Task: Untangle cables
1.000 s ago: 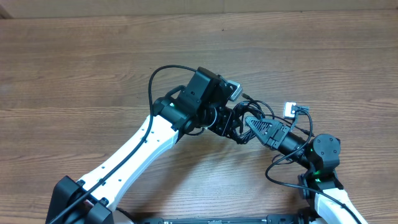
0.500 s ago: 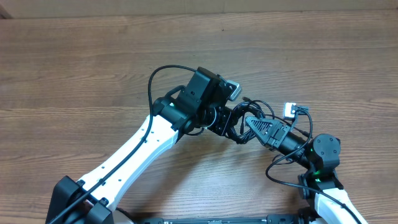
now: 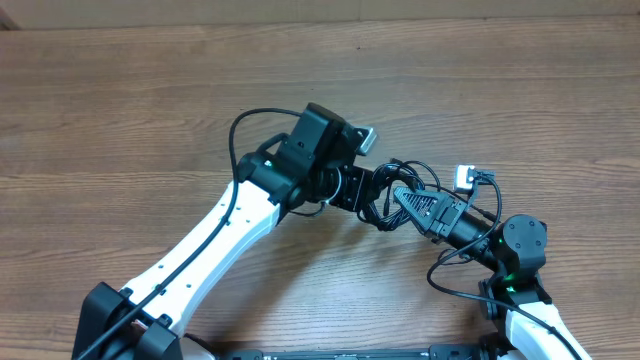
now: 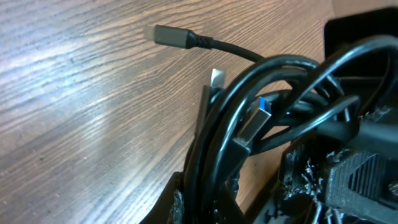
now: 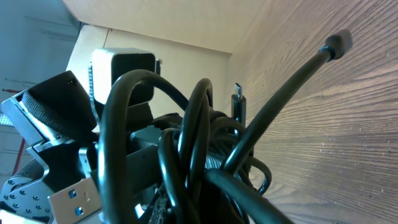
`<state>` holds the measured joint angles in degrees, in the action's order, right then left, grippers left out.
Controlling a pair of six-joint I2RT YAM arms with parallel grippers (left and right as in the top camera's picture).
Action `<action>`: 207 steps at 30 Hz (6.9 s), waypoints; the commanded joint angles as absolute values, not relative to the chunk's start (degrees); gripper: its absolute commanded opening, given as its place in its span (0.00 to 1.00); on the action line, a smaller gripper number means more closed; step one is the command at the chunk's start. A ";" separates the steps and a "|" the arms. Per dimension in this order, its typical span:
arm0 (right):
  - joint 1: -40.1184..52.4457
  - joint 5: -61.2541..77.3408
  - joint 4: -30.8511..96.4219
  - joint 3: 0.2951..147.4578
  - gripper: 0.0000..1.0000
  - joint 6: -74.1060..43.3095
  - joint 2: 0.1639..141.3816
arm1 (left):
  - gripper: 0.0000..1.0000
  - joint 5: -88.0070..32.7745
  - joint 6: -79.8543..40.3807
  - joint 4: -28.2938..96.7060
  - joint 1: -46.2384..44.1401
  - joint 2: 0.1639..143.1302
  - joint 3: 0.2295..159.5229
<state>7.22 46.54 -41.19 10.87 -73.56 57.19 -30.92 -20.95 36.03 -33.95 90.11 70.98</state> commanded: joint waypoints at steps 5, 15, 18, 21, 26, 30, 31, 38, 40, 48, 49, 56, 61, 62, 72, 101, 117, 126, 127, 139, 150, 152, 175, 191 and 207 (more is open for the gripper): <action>7.29 49.60 -41.74 11.66 0.04 -73.56 57.08 | 0.11 -26.41 -30.50 35.27 -28.73 88.86 72.27; 7.29 55.29 -41.69 11.66 0.04 -75.48 57.10 | 0.72 -34.20 -12.38 34.35 -21.65 88.77 72.62; 7.29 58.67 -41.47 11.66 0.04 -75.46 57.10 | 0.74 -38.02 -6.11 34.11 -17.76 88.68 73.41; 7.29 61.52 -41.50 11.66 0.04 -75.44 57.30 | 0.73 -43.90 -2.57 33.28 -14.15 88.68 73.69; 7.29 63.79 -41.50 11.66 0.04 -77.01 57.32 | 0.70 -56.97 7.81 34.00 -11.49 88.71 73.67; 7.29 63.48 -41.54 11.66 0.04 -83.99 57.36 | 0.67 -61.49 12.27 35.68 -12.91 88.71 73.65; 7.29 63.48 -41.58 11.66 0.04 -84.84 57.36 | 0.65 -61.49 12.43 35.88 -13.43 88.71 73.65; 7.29 58.48 -41.78 11.66 0.04 -89.06 57.34 | 0.50 -60.84 13.80 39.62 -16.80 88.75 73.54; 7.29 56.51 -42.00 11.66 0.04 -90.59 57.34 | 0.50 -60.05 13.76 41.52 -17.54 88.75 73.47; 7.29 52.45 -43.07 11.66 0.04 -90.72 57.34 | 0.47 -54.00 12.25 47.31 -20.84 88.77 72.77; 7.29 52.45 -43.59 11.66 0.04 -90.70 57.34 | 0.46 -53.28 10.98 47.35 -21.26 88.77 72.64; 7.29 52.10 -46.85 11.66 0.04 -90.70 57.34 | 0.37 -50.43 4.43 45.50 -24.53 88.82 71.18; 7.29 52.10 -46.87 11.66 0.04 -90.70 57.34 | 0.33 -50.39 -0.27 40.97 -26.28 88.82 69.93; 7.29 52.10 -46.87 11.66 0.04 -90.70 57.34 | 0.31 -50.41 -0.75 40.38 -26.55 88.82 69.52; 7.29 51.62 -46.83 11.66 0.08 -90.65 57.36 | 0.04 -44.73 -7.44 37.08 -27.66 90.54 68.73; 7.40 44.88 -28.42 11.66 0.79 -77.93 57.34 | 0.04 -38.89 -33.43 31.44 -15.03 90.54 68.73; 7.40 43.31 -27.83 11.66 0.85 -77.65 57.36 | 0.72 -22.52 -36.03 44.47 -15.64 90.65 68.71; 7.40 42.02 -24.75 11.66 0.89 -77.65 57.36 | 0.48 -15.62 -47.55 54.15 -18.39 90.65 68.71; 7.40 42.04 -24.64 11.66 0.89 -77.65 57.36 | 0.49 -13.72 -51.68 55.42 -18.81 90.65 68.69; 7.40 42.06 -24.67 11.66 0.94 -77.65 57.36 | 0.93 -8.58 -73.12 56.51 -20.97 90.65 66.46; 7.40 42.06 -24.69 11.66 0.95 -76.53 57.36 | 0.59 -8.95 -88.95 49.19 -21.61 90.65 53.71; 7.40 42.06 -24.62 11.66 0.95 -75.94 57.36 | 0.57 -8.80 -88.95 45.74 -21.76 90.65 52.07; 7.40 43.66 -21.65 11.66 0.98 -66.98 57.36 | 0.25 1.63 -88.92 29.91 -26.81 90.67 43.16; 7.33 40.56 -14.81 11.66 1.00 -52.84 57.36 | 0.04 -1.89 -84.38 30.00 -24.16 92.27 44.36; 7.40 51.75 -5.56 20.40 0.88 -46.41 57.34 | 0.04 -12.45 -86.02 32.75 -22.50 77.30 51.70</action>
